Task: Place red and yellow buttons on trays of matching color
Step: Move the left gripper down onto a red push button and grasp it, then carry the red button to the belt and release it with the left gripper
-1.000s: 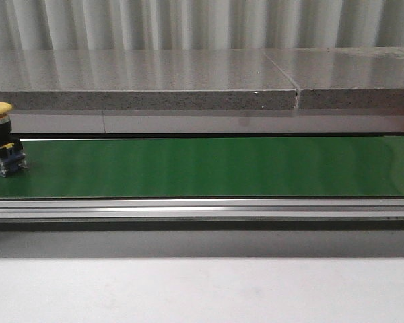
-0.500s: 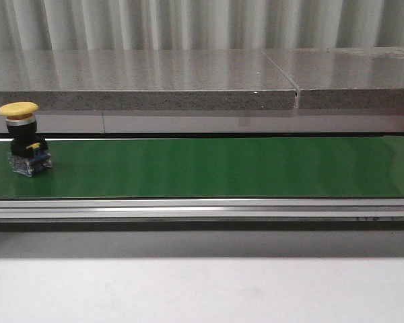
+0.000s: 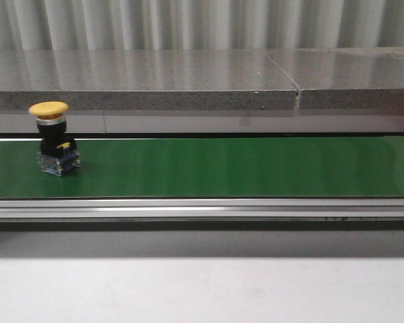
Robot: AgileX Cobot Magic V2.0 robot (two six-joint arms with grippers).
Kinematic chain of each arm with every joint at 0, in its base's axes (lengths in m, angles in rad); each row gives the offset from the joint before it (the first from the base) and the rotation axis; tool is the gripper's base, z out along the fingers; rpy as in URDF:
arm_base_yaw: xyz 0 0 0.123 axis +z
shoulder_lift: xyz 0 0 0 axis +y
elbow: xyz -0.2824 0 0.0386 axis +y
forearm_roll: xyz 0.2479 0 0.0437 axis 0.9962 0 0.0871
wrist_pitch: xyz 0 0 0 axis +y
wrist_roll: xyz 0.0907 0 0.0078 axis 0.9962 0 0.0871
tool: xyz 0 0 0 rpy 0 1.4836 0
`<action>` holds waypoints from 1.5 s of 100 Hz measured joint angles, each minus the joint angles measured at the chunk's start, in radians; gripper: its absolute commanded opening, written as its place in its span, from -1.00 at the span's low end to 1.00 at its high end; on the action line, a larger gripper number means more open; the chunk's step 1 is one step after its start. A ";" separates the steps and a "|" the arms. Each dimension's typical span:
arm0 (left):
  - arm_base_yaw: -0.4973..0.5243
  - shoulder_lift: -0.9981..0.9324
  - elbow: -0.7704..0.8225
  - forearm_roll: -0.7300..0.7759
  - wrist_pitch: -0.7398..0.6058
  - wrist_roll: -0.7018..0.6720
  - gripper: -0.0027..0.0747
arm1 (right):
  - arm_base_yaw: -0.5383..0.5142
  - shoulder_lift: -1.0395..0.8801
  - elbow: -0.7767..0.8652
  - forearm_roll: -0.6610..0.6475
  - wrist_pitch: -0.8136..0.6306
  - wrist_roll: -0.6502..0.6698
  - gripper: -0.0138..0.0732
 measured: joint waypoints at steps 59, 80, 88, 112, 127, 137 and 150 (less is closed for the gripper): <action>-0.146 -0.308 0.000 0.001 0.101 0.000 -0.98 | 0.000 0.000 0.000 0.000 0.000 0.000 -0.84; -0.292 -0.327 0.000 0.001 0.121 0.006 -0.98 | 0.000 0.000 0.000 0.000 0.000 0.000 -0.84; -0.344 -0.327 0.002 0.001 0.123 0.012 -0.98 | 0.000 0.000 0.000 0.000 0.000 0.000 -0.84; -0.425 -0.317 0.002 0.014 0.123 0.015 -0.98 | 0.000 0.000 0.000 0.000 0.000 0.000 -0.84; -0.430 -0.273 0.002 0.014 0.144 0.015 -0.98 | 0.000 0.000 0.000 0.000 0.000 0.000 -0.84; -0.430 -0.254 0.004 0.017 0.156 0.015 -0.98 | 0.000 0.000 0.000 0.000 0.000 0.000 -0.84; -0.430 -0.252 0.004 0.017 0.158 0.016 -0.84 | 0.000 0.000 0.000 0.000 0.000 0.000 -0.84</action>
